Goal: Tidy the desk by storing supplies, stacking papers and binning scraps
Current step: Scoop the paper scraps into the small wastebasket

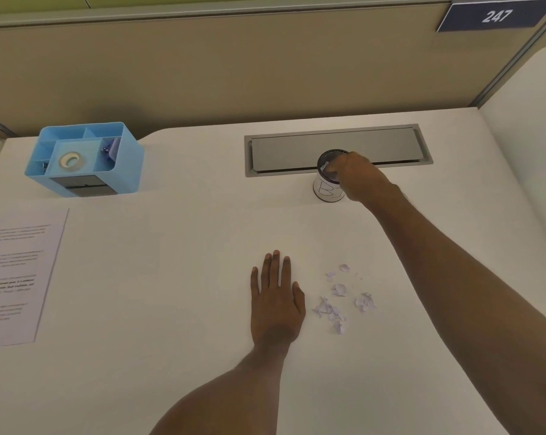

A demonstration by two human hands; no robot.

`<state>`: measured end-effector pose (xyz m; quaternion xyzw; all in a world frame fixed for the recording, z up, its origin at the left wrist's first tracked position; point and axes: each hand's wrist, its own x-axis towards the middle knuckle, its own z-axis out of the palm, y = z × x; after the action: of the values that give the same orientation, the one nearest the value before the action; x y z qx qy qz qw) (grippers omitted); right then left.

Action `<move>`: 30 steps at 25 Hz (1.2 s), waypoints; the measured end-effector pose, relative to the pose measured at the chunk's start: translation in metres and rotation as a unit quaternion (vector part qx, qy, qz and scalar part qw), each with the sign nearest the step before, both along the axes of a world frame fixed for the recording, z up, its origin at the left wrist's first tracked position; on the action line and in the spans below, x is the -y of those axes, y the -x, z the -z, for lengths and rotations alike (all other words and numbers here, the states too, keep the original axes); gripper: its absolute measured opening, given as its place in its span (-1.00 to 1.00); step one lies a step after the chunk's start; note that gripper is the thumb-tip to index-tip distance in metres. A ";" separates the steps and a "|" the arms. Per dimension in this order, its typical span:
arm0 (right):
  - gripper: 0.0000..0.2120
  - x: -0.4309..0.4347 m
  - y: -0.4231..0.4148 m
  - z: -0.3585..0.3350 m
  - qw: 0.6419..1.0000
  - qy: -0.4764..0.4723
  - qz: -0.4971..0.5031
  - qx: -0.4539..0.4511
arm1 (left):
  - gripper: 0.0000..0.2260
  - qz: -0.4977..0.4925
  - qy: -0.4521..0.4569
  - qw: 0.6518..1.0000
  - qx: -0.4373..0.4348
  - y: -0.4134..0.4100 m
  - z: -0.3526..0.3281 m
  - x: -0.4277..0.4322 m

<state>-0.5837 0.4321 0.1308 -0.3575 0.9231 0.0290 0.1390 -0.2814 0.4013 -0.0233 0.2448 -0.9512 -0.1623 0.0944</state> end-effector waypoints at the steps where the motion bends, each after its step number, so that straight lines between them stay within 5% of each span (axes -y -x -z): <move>1: -0.55 -0.004 -0.003 -0.002 0.999 0.035 0.004 -0.010 | -0.50 0.000 0.000 1.000 -0.001 0.000 0.000 0.000; 5: -0.74 -0.036 -0.039 0.003 0.948 0.294 0.091 -0.078 | -0.50 -0.004 0.000 1.000 0.002 0.000 -0.001 0.000; 8: -0.83 -0.064 -0.093 0.024 0.924 0.365 0.107 -0.019 | -0.50 -0.002 0.003 1.000 0.011 0.001 -0.002 0.001; 14: -0.77 -0.135 -0.219 0.075 0.952 0.296 0.025 0.077 | -0.49 -0.002 0.003 1.000 0.012 0.000 -0.001 0.001; 18: -0.59 -0.167 -0.266 0.105 0.972 0.205 -0.113 -0.003 | -0.48 -0.007 0.007 1.000 0.022 0.000 -0.003 0.000; 24: -0.24 -0.190 -0.251 0.117 0.971 0.097 -0.217 -0.018 | -0.49 -0.009 0.013 1.000 0.006 -0.001 -0.004 -0.001; 30: -0.40 -0.176 -0.199 0.112 0.972 0.113 -0.200 -0.056 | -0.51 -0.007 0.020 1.000 -0.005 -0.002 -0.003 -0.001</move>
<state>-0.3852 0.6085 0.0185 -0.5460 0.8365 -0.0279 0.0372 -0.2796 0.4022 -0.0200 0.2492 -0.9519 -0.1440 0.1049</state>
